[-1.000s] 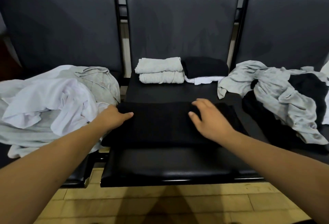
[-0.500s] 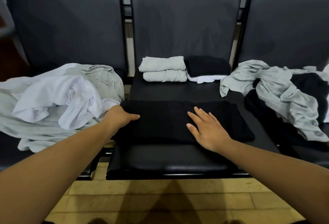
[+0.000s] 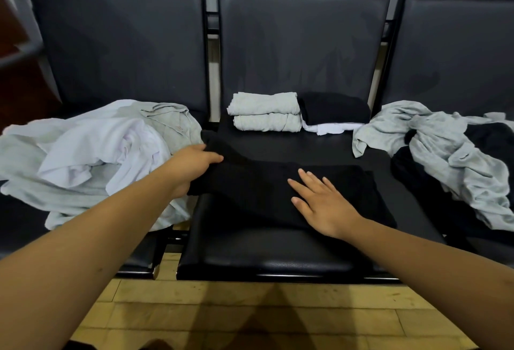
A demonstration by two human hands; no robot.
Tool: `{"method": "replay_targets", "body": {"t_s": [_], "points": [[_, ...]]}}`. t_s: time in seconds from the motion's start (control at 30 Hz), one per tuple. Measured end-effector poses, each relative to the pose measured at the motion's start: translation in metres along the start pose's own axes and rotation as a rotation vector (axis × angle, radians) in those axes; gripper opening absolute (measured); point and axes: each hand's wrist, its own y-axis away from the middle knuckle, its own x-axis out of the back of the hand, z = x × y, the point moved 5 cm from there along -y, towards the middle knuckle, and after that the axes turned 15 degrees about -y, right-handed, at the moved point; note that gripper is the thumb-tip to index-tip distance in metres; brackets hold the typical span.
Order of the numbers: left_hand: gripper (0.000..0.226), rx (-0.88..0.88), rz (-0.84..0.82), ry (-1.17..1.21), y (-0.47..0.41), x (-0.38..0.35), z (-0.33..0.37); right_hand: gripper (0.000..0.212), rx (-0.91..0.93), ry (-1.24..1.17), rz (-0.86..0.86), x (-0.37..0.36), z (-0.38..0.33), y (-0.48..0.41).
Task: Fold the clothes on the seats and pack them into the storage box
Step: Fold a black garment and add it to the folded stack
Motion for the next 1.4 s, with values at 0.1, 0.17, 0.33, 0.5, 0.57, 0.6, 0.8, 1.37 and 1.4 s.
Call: {"method": "replay_targets", "body": {"t_s": [0.1, 0.17, 0.33, 0.5, 0.57, 0.6, 0.8, 1.37, 1.4], "points": [[0.015, -0.075, -0.013, 0.053, 0.007, 0.003, 0.016, 0.055, 0.023, -0.097, 0.017, -0.012, -0.026, -0.010], [0.015, -0.127, -0.031, 0.013, 0.012, -0.001, 0.027, 0.053, -0.027, -0.361, 0.028, -0.014, -0.040, -0.018], [0.009, -0.251, -0.027, -0.153, 0.021, -0.032, 0.051, 0.062, -0.276, -1.618, 0.102, 0.008, -0.041, -0.019], [0.032, -0.358, -0.366, -0.155, 0.033, -0.081, 0.067, 0.079, -0.441, -1.842, 0.163, 0.030, -0.010, -0.005], [0.041, -0.312, -0.474, -0.169, 0.034, -0.086, 0.061, 0.071, -0.510, -1.756, 0.145, 0.033, -0.003, -0.001], [0.039, -0.302, -0.466, -0.191, 0.032, -0.084, 0.057, 0.067, -0.541, -1.662, 0.146, 0.033, 0.000, 0.001], [0.016, -0.233, -0.247, -0.270, 0.003, -0.065, 0.023, 0.026, -0.607, -1.166, 0.258, 0.043, 0.011, 0.004], [0.046, 0.106, -0.160, -0.251, -0.011, -0.081, -0.015, 0.029, -0.143, -0.334, 0.505, 0.066, -0.021, 0.008], [0.038, 0.113, -0.149, -0.265, -0.011, -0.081, -0.015, 0.023, -0.136, -0.441, 0.465, 0.062, -0.030, 0.008]]}}
